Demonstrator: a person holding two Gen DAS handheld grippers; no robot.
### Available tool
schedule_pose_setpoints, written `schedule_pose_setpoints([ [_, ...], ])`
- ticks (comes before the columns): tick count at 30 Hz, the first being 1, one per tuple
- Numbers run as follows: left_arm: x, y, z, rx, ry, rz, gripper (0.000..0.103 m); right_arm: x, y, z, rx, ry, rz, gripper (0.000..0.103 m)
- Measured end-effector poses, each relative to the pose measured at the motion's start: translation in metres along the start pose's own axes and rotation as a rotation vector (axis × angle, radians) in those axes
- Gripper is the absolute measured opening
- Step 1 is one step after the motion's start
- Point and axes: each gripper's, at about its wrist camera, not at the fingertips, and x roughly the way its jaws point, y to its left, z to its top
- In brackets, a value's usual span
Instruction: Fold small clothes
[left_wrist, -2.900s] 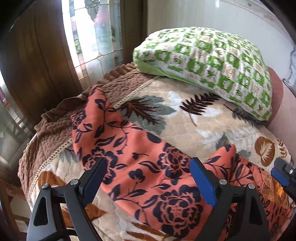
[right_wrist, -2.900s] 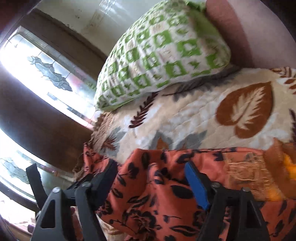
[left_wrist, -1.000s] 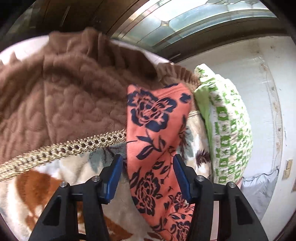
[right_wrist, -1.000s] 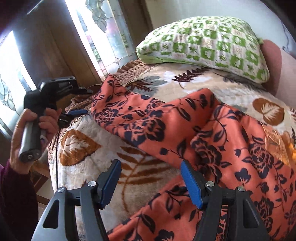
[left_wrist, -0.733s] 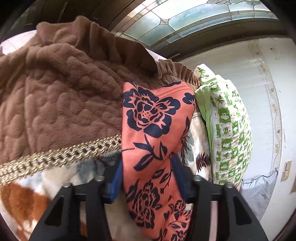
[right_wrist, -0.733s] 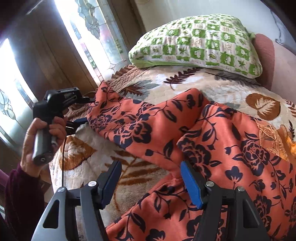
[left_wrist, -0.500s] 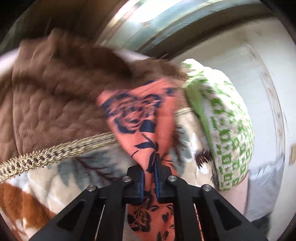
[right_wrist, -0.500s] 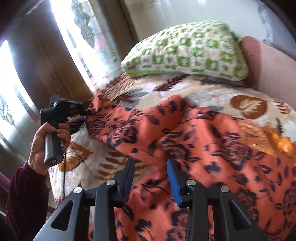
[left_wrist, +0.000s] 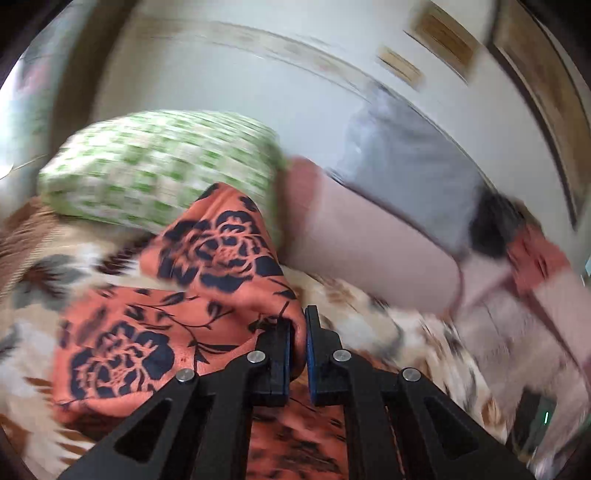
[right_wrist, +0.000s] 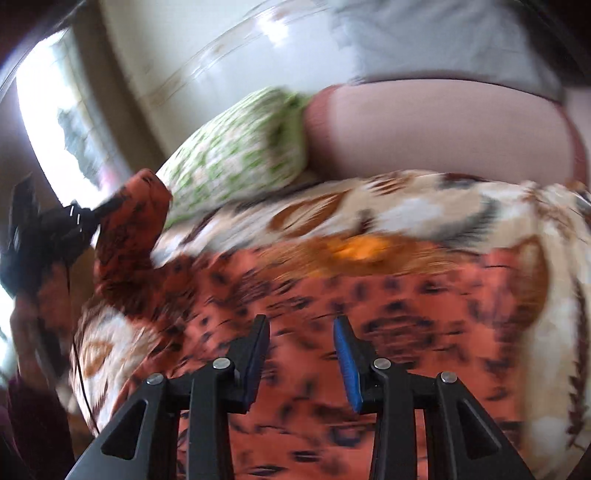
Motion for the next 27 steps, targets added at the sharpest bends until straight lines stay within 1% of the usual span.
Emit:
schedule_pose_setpoints([
  [1,0.017,-0.027,-0.013,0.053,0.049,-0.039,0.006,-0.009,-0.015,0.003,0.024,-0.032,-0.008,0.039],
  [2,0.031,-0.048,-0.027,0.101,0.091,-0.061,0.007,-0.016,-0.028,0.006,0.049,-0.056,-0.012,0.039],
  [3,0.045,-0.064,-0.038,0.143,0.133,-0.074,0.013,-0.021,-0.042,0.008,0.082,-0.065,-0.007,0.039],
  [4,0.06,-0.078,-0.05,0.194,0.191,-0.094,0.018,-0.023,-0.053,0.01,0.116,-0.062,0.005,0.04],
  [5,0.074,-0.088,-0.062,0.242,0.256,-0.094,0.021,-0.023,-0.063,0.012,0.157,-0.051,0.025,0.045],
  [6,0.077,-0.091,-0.068,0.254,0.283,-0.091,0.021,-0.023,-0.072,0.012,0.194,-0.04,0.045,0.055],
  [7,0.078,-0.088,-0.067,0.244,0.296,-0.106,0.023,-0.023,-0.08,0.013,0.222,-0.035,0.073,0.058],
  [8,0.074,-0.078,-0.059,0.203,0.282,-0.139,0.032,-0.024,-0.084,0.014,0.234,-0.035,0.092,0.059],
  [9,0.066,-0.071,-0.051,0.165,0.258,-0.153,0.046,-0.022,-0.087,0.014,0.242,-0.024,0.105,0.061],
  [10,0.058,-0.06,-0.04,0.122,0.217,-0.155,0.053,-0.02,-0.087,0.014,0.243,-0.01,0.112,0.061],
  [11,0.044,-0.044,-0.026,0.072,0.15,-0.14,0.065,-0.017,-0.086,0.014,0.24,0.007,0.118,0.061],
  [12,0.036,-0.033,-0.019,0.043,0.108,-0.119,0.071,-0.012,-0.084,0.014,0.236,0.023,0.121,0.061],
  [13,0.027,-0.02,-0.013,0.014,0.074,-0.088,0.072,-0.005,-0.082,0.014,0.236,0.042,0.116,0.061],
  [15,0.02,0.012,-0.003,-0.052,0.052,-0.001,0.072,0.008,-0.083,0.013,0.254,0.074,0.097,0.061],
  [16,0.02,0.031,-0.002,-0.097,0.05,0.061,0.072,0.013,-0.084,0.012,0.261,0.082,0.086,0.061],
  [17,0.022,0.048,-0.002,-0.142,0.065,0.135,0.072,0.018,-0.087,0.012,0.27,0.089,0.071,0.061],
  [20,0.032,0.094,-0.009,-0.237,0.145,0.308,0.071,0.033,-0.105,0.012,0.328,0.1,0.069,0.061],
  [21,0.034,0.103,-0.014,-0.255,0.161,0.34,0.071,0.038,-0.11,0.013,0.341,0.109,0.075,0.061],
  [24,0.036,0.125,-0.025,-0.309,0.206,0.413,0.071,0.063,-0.122,0.006,0.398,0.166,0.138,0.061],
  [26,0.042,0.13,-0.032,-0.34,0.236,0.432,0.071,0.082,-0.123,0.0,0.406,0.223,0.121,0.06],
  [27,0.045,0.133,-0.037,-0.336,0.258,0.427,0.071,0.085,-0.12,-0.003,0.383,0.223,0.096,0.054],
])
